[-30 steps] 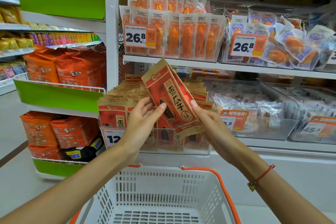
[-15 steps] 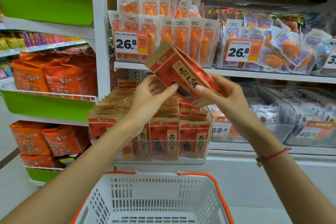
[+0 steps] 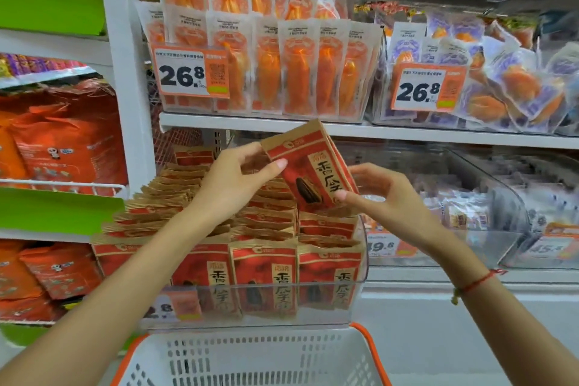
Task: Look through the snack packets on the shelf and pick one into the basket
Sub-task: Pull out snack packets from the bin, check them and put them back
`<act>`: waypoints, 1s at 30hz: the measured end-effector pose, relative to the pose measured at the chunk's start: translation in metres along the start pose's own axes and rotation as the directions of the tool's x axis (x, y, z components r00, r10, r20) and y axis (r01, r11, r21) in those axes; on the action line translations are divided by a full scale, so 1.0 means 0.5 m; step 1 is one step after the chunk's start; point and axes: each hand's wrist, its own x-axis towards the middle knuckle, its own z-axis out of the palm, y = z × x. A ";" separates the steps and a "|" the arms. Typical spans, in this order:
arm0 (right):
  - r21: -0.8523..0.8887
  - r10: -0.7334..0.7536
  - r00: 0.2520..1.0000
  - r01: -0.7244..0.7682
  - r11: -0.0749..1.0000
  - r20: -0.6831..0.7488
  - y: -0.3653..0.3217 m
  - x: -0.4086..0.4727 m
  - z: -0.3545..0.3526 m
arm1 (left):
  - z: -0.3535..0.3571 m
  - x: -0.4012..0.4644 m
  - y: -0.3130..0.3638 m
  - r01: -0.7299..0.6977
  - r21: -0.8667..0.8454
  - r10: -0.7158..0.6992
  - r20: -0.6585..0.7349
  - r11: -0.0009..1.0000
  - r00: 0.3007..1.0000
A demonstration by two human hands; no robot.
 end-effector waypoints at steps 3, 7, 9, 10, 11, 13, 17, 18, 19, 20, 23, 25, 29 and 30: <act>0.019 0.002 0.999 -0.001 1.000 -0.041 0.017 0.010 0.001 | -0.003 0.009 -0.011 -0.029 0.066 0.031 -0.029 0.997 0.999; 0.011 -0.035 0.999 0.036 0.999 -0.014 0.017 0.028 0.001 | -0.025 0.024 0.009 -0.114 0.177 0.121 -0.027 0.978 0.992; -0.009 -0.059 0.998 0.059 0.998 -0.012 0.014 0.035 0.002 | -0.024 0.030 0.015 -0.093 0.241 0.083 0.051 0.966 0.995; -0.015 -0.070 0.997 0.070 0.997 -0.030 0.013 0.038 0.001 | -0.020 0.031 0.014 -0.080 0.281 0.056 0.091 0.956 0.994; -0.023 -0.080 0.996 0.079 0.997 -0.048 0.012 0.042 -0.002 | -0.014 0.033 0.013 -0.074 0.314 0.037 0.120 0.947 0.992; -0.055 -0.096 0.994 0.093 0.994 -0.057 0.016 0.046 -0.006 | -0.001 0.034 0.012 -0.073 0.363 0.018 0.154 0.929 0.988; -0.199 -0.105 0.994 0.096 0.975 -0.033 0.025 0.045 -0.016 | 0.025 0.039 0.017 -0.080 0.449 -0.022 0.217 0.890 0.976; -0.268 -0.087 0.996 0.082 0.960 -0.006 0.028 0.044 -0.019 | 0.032 0.041 0.017 -0.086 0.492 -0.037 0.235 0.866 0.971; -0.340 -0.050 0.998 0.061 0.938 0.040 0.031 0.042 -0.022 | 0.039 0.041 0.016 -0.097 0.537 -0.055 0.260 0.838 0.964; -0.413 -0.011 0.996 0.047 0.909 0.090 0.033 0.040 -0.022 | 0.044 0.040 0.014 -0.114 0.572 -0.067 0.285 0.812 0.956; -0.557 -0.043 0.992 0.102 0.824 0.118 0.036 0.031 -0.018 | 0.050 0.030 0.004 -0.138 0.570 -0.024 0.268 0.810 0.963; -0.528 -0.113 0.993 0.118 0.841 0.042 0.031 0.030 -0.020 | 0.046 0.028 0.002 -0.136 0.546 0.025 0.205 0.827 0.978; -0.580 -0.024 0.995 0.074 0.811 0.094 0.034 0.045 -0.021 | 0.047 0.041 -0.001 -0.103 0.576 -0.050 0.244 0.811 0.969; -0.586 0.004 0.994 0.064 0.808 0.114 0.035 0.050 -0.020 | 0.052 0.046 -0.003 -0.100 0.594 -0.068 0.254 0.798 0.965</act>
